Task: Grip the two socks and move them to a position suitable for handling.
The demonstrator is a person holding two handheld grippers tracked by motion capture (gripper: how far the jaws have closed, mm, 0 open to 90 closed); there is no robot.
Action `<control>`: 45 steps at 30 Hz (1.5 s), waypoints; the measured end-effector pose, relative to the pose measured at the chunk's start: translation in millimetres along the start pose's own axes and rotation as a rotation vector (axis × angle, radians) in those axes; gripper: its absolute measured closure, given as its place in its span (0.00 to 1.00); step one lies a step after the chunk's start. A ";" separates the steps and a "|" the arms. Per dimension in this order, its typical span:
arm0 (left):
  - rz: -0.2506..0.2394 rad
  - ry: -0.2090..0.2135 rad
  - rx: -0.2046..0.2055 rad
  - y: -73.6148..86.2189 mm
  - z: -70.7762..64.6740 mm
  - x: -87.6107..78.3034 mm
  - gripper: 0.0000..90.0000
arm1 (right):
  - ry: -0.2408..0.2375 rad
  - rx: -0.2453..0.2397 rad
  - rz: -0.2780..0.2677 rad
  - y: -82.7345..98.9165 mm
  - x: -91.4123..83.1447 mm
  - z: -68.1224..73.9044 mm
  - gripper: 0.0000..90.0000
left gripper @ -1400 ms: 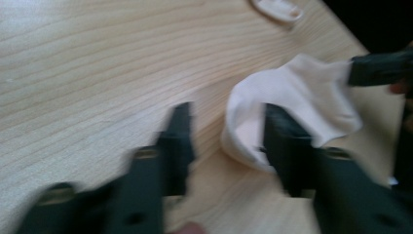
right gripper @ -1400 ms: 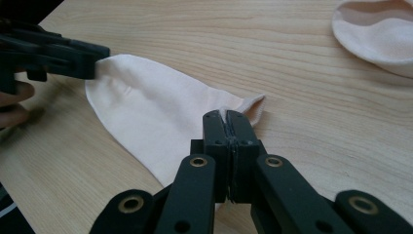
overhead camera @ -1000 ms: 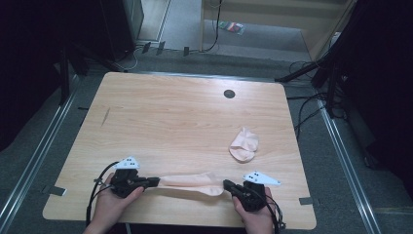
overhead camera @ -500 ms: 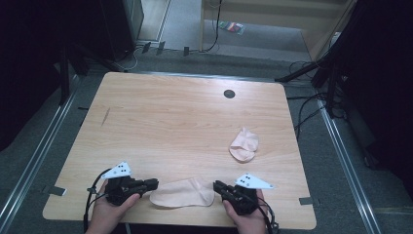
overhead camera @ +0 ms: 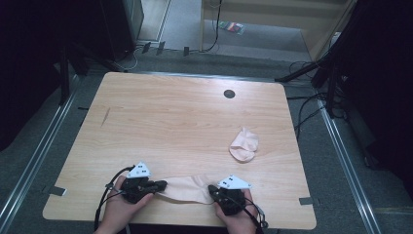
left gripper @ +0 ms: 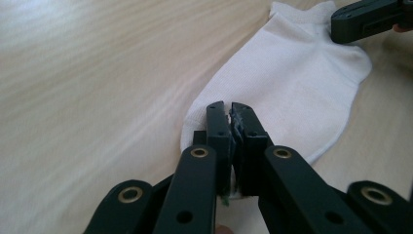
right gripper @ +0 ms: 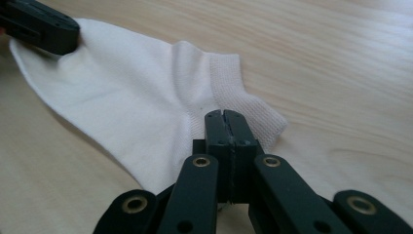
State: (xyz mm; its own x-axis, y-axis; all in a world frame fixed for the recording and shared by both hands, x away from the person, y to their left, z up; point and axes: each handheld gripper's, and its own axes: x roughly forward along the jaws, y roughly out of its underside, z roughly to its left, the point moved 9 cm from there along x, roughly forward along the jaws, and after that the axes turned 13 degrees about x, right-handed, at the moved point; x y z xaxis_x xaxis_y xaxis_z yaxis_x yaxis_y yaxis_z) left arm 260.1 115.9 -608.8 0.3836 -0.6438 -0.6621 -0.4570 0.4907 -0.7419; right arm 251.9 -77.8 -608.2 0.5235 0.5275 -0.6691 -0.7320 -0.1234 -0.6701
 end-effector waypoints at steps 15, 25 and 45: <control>0.035 0.124 -0.042 -15.6 7.1 6.2 1.00 | -0.224 -0.036 -0.039 -22.6 22.5 85.2 1.00; 0.005 0.046 -0.066 -9.5 13.9 10.0 1.00 | -0.211 -0.096 0.057 -2.2 56.4 101.9 1.00; -0.337 -0.068 -0.072 -22.0 49.2 -37.6 0.62 | -0.003 0.045 -0.268 -93.7 -35.0 -42.4 0.86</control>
State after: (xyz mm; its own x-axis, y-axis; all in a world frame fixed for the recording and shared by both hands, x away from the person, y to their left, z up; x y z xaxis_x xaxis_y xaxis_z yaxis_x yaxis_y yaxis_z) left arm 295.2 158.2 -572.8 0.5740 -0.7209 -0.3883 -0.3501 0.2126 -0.9123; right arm 320.6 -120.4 -535.5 0.6998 0.5387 -0.4691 -0.5863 0.0580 -0.8080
